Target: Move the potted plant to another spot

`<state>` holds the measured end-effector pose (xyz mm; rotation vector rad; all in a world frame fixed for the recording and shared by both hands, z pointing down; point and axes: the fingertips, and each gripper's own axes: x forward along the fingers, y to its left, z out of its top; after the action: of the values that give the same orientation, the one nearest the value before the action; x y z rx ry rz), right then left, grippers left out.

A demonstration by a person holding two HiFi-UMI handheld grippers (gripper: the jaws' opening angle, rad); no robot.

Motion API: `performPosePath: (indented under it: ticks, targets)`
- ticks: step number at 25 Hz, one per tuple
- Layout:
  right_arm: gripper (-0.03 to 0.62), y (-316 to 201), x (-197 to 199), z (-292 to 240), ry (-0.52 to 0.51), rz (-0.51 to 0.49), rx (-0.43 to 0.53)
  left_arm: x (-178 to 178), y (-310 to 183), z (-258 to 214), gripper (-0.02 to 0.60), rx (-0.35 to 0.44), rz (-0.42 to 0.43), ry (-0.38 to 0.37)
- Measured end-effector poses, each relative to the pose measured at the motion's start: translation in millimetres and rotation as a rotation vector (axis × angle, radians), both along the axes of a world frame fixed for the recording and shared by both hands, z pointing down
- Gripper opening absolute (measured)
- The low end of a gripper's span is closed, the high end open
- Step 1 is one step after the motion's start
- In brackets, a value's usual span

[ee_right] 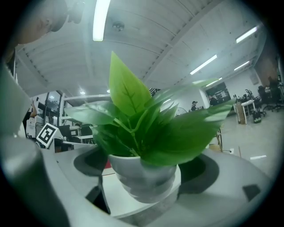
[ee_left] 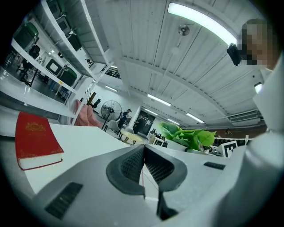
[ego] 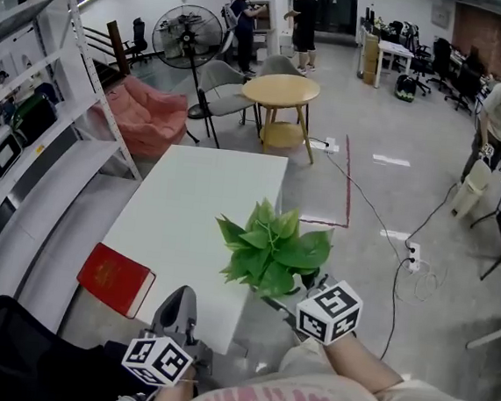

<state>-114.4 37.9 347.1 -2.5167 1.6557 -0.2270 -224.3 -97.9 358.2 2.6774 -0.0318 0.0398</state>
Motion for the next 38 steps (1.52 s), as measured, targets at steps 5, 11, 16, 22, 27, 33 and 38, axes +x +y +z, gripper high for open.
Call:
performPosePath:
  ticks: [5,11,16,22,27,33,38]
  targets:
    - [0.508,16,33,7,-0.013,0.054,0.009,32,10,5,0.002,0.017,0.014,-0.011]
    - [0.508,31,95,-4,-0.024,0.040,0.038,91,27,-1,0.003,0.019,0.003,-0.016]
    - [0.508,40,154,-17,-0.012,0.011,0.061,142,38,-10,0.002,0.031,-0.033,0.001]
    - [0.508,49,215,-26,0.006,-0.054,0.075,194,52,-17,0.002,0.035,-0.098,0.023]
    - [0.508,51,250,-32,0.026,-0.122,0.086,228,71,-21,0.003,0.129,-0.138,0.022]
    - [0.508,48,263,-17,-0.005,-0.166,0.081,244,75,-4,0.003,0.091,-0.153,-0.004]
    - [0.508,39,273,-3,-0.018,-0.199,0.068,257,66,6,0.002,0.076,-0.182,-0.018]
